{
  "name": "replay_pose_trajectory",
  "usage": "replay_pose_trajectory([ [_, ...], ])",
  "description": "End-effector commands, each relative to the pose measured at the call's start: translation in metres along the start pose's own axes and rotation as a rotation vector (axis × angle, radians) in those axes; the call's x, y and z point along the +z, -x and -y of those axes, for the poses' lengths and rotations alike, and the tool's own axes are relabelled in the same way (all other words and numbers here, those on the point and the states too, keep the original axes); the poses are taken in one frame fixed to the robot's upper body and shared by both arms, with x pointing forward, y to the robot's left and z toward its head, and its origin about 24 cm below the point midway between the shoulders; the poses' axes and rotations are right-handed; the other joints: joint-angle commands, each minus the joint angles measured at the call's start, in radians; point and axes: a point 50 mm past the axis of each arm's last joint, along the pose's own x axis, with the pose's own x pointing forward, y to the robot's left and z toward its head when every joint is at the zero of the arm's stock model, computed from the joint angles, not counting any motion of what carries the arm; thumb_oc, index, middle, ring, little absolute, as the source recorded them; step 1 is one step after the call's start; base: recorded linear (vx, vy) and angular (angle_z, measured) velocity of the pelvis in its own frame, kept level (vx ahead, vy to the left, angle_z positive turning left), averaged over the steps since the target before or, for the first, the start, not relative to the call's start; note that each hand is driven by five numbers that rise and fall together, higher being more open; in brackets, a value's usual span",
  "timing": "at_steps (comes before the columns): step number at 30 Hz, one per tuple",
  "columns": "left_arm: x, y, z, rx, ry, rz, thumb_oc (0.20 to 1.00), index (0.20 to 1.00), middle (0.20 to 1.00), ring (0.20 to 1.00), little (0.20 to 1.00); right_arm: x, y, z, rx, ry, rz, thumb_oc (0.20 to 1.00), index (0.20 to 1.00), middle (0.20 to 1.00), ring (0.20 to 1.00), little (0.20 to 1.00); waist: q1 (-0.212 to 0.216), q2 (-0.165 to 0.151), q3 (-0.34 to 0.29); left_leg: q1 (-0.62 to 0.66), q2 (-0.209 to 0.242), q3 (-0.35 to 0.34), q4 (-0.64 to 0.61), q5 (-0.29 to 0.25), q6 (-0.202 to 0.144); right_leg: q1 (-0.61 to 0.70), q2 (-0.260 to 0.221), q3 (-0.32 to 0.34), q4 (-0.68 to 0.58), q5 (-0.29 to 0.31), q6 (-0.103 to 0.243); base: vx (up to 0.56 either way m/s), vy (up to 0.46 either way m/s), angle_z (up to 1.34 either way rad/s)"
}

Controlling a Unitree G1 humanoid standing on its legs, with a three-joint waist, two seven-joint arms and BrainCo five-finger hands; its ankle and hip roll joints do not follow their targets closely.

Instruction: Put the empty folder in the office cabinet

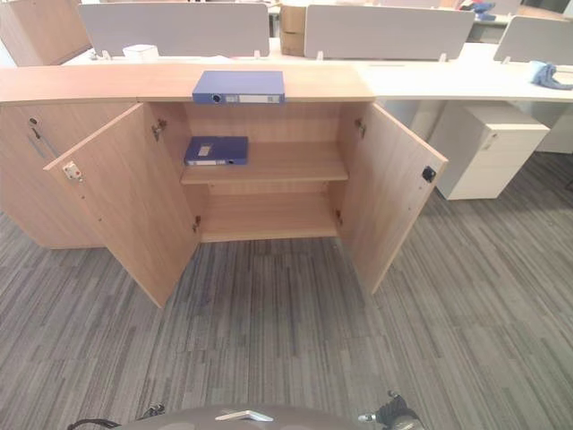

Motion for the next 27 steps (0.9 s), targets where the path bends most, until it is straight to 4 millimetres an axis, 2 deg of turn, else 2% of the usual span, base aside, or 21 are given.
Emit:
replay_pose_trajectory([
  [1, 0.005, -0.001, -0.010, 0.027, 0.015, -0.016, 1.000, 1.000, 1.000, 1.000, 1.000, 0.016, -0.002, 0.004, -0.007, 0.054, 0.018, 1.000, 1.000, 1.000, 1.000, 1.000, -0.005, -0.027, 0.018, -0.014, -0.004, -0.016, -0.010, -0.089, -0.039, 0.018, -0.056, -0.010, 0.001, -0.069, 0.095, 0.00, 0.000, 0.00],
  [13, 0.001, 0.000, -0.017, 0.038, 0.018, -0.023, 1.000, 1.000, 1.000, 1.000, 1.000, 0.014, -0.002, 0.014, -0.028, 0.050, 0.005, 1.000, 1.000, 1.000, 1.000, 1.000, -0.001, -0.026, 0.032, -0.015, 0.005, -0.018, -0.010, -0.085, -0.044, 0.019, -0.048, -0.017, 0.001, -0.074, 0.091, 0.01, -0.010, 0.00],
  [21, 0.011, 0.000, -0.024, 0.062, 0.069, 0.016, 1.000, 1.000, 1.000, 1.000, 1.000, 0.014, -0.002, 0.021, -0.051, 0.021, 0.004, 1.000, 1.000, 1.000, 1.000, 1.000, 0.001, -0.031, 0.076, -0.032, 0.028, -0.020, -0.010, -0.068, -0.055, -0.010, -0.030, -0.036, 0.016, -0.081, 0.081, 0.03, -0.061, 0.06],
  [22, 0.011, 0.000, -0.025, 0.065, 0.080, 0.019, 1.000, 1.000, 1.000, 1.000, 1.000, 0.014, -0.002, 0.023, -0.053, 0.020, 0.005, 1.000, 1.000, 1.000, 1.000, 1.000, 0.004, -0.033, 0.084, -0.036, 0.030, -0.019, 0.003, -0.069, -0.055, -0.014, -0.030, -0.036, 0.025, -0.086, 0.078, 0.05, -0.126, 0.10],
  [23, 0.012, 0.000, -0.028, 0.069, 0.098, 0.026, 1.000, 1.000, 1.000, 1.000, 1.000, 0.015, -0.001, 0.027, -0.066, 0.010, 0.009, 1.000, 1.000, 1.000, 1.000, 1.000, 0.009, -0.042, 0.104, -0.075, 0.031, -0.023, 0.077, -0.097, -0.053, -0.029, -0.032, -0.034, 0.051, -0.098, 0.069, 0.04, -0.099, 0.07],
  [24, 0.012, 0.000, -0.028, 0.069, 0.098, 0.026, 1.000, 1.000, 1.000, 1.000, 1.000, 0.015, -0.001, 0.027, -0.066, 0.010, 0.009, 1.000, 1.000, 1.000, 1.000, 1.000, 0.009, -0.042, 0.104, -0.075, 0.031, -0.023, 0.077, -0.097, -0.053, -0.029, -0.032, -0.034, 0.051, -0.098, 0.069, 0.04, -0.134, 0.12],
  [25, 0.011, 0.000, -0.030, 0.073, 0.123, 0.024, 1.000, 1.000, 1.000, 1.000, 1.000, 0.015, -0.001, 0.032, -0.078, 0.009, 0.010, 1.000, 1.000, 1.000, 1.000, 1.000, 0.015, -0.048, 0.124, -0.132, 0.021, -0.029, 0.177, -0.122, -0.052, -0.045, -0.034, -0.030, 0.074, -0.114, 0.058, 0.01, -0.061, 0.05],
  [26, 0.011, 0.000, -0.030, 0.073, 0.123, 0.024, 1.000, 1.000, 1.000, 1.000, 1.000, 0.015, -0.001, 0.032, -0.078, 0.009, 0.010, 1.000, 1.000, 1.000, 1.000, 1.000, 0.014, -0.048, 0.123, -0.136, 0.021, -0.029, 0.182, -0.124, -0.052, -0.047, -0.034, -0.030, 0.075, -0.114, 0.058, 0.03, -0.093, 0.09],
  [27, 0.012, 0.000, -0.031, 0.074, 0.134, 0.028, 1.000, 1.000, 1.000, 1.000, 1.000, 0.016, -0.001, 0.035, -0.085, 0.014, 0.011, 1.000, 1.000, 1.000, 1.000, 1.000, 0.019, -0.053, 0.136, -0.168, 0.010, -0.030, 0.241, -0.134, -0.053, -0.050, -0.038, -0.027, 0.084, -0.122, 0.051, 0.03, -0.061, 0.00],
])
